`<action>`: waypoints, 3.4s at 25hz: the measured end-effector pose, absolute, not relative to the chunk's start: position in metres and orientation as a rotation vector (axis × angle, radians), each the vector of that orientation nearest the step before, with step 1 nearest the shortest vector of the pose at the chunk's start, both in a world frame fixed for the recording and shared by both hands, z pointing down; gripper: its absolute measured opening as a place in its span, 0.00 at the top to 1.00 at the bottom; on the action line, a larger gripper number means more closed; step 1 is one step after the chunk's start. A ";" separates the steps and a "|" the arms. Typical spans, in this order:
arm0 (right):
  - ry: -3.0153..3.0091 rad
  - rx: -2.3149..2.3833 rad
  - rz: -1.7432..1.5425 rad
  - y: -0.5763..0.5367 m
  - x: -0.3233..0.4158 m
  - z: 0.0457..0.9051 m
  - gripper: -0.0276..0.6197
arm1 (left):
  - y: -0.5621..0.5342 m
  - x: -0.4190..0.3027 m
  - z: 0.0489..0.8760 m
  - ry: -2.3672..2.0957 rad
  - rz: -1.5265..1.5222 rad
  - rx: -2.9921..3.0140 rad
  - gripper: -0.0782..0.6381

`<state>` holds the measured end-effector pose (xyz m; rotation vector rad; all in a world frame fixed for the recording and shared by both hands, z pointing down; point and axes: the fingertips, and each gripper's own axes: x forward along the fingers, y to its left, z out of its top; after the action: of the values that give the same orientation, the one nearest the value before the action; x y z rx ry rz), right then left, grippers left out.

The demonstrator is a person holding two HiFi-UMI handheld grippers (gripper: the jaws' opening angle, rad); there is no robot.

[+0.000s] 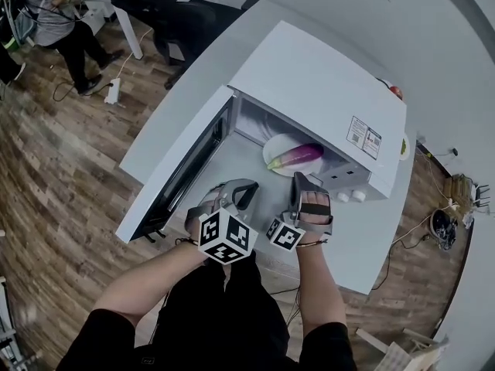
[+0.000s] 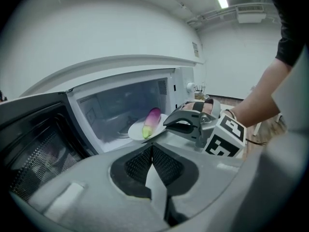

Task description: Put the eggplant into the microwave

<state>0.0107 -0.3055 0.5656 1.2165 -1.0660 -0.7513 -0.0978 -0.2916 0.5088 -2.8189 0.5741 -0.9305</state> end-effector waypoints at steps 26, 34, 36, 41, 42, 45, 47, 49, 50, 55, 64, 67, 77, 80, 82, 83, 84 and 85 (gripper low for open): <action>-1.203 1.228 -0.536 -0.348 0.017 0.572 0.79 | -0.316 -0.091 0.517 0.589 -0.993 -2.861 0.88; -1.234 1.207 -0.613 -0.339 0.001 0.560 0.86 | -0.315 -0.093 0.508 0.577 -1.010 -2.834 0.88; -1.247 1.196 -0.604 -0.339 -0.002 0.563 0.90 | -0.316 -0.093 0.508 0.576 -1.011 -2.832 0.88; -1.251 1.191 -0.599 -0.344 -0.003 0.564 0.92 | -0.319 -0.092 0.509 0.577 -1.016 -2.832 0.88; -1.252 1.190 -0.599 -0.345 -0.003 0.564 0.92 | -0.319 -0.092 0.508 0.578 -1.016 -2.832 0.88; -1.253 1.193 -0.596 -0.350 -0.001 0.563 0.92 | -0.321 -0.091 0.506 0.583 -1.009 -2.834 0.88; -1.260 1.196 -0.590 -0.354 0.000 0.564 0.92 | -0.322 -0.090 0.506 0.589 -1.004 -2.837 0.88; -1.263 1.200 -0.590 -0.359 0.001 0.563 0.92 | -0.324 -0.090 0.508 0.595 -1.006 -2.841 0.88; -1.264 1.201 -0.588 -0.361 0.001 0.562 0.92 | -0.325 -0.089 0.508 0.597 -1.006 -2.843 0.88; -1.277 1.204 -0.569 -0.370 0.003 0.562 0.92 | -0.326 -0.089 0.507 0.611 -1.005 -2.848 0.88; -1.324 1.215 -0.565 -0.361 -0.007 0.550 0.92 | -0.323 -0.096 0.496 0.652 -0.990 -2.866 0.88; -1.343 1.233 -0.573 -0.352 -0.012 0.537 0.92 | -0.317 -0.100 0.488 0.658 -0.956 -2.884 0.88; -1.458 1.321 -0.433 -0.294 -0.041 0.516 0.92 | -0.275 -0.126 0.474 0.624 -0.929 -2.943 0.88; -1.486 1.349 -0.374 -0.271 -0.048 0.508 0.92 | -0.258 -0.134 0.470 0.602 -0.918 -2.983 0.88; -1.495 1.362 -0.351 -0.257 -0.052 0.501 0.92 | -0.250 -0.142 0.466 0.600 -0.907 -2.999 0.88; -1.505 1.373 -0.336 -0.251 -0.054 0.497 0.92 | -0.247 -0.146 0.464 0.605 -0.903 -3.003 0.88; -1.519 1.385 -0.320 -0.246 -0.056 0.494 0.92 | -0.245 -0.149 0.463 0.611 -0.901 -3.009 0.88; -1.537 1.398 -0.302 -0.241 -0.058 0.492 0.92 | -0.242 -0.153 0.463 0.614 -0.901 -3.018 0.88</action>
<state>-0.0583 -0.2410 0.4917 1.3978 -1.5374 -0.3016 -0.1527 -0.2423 0.4626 -3.0176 0.6138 -0.9007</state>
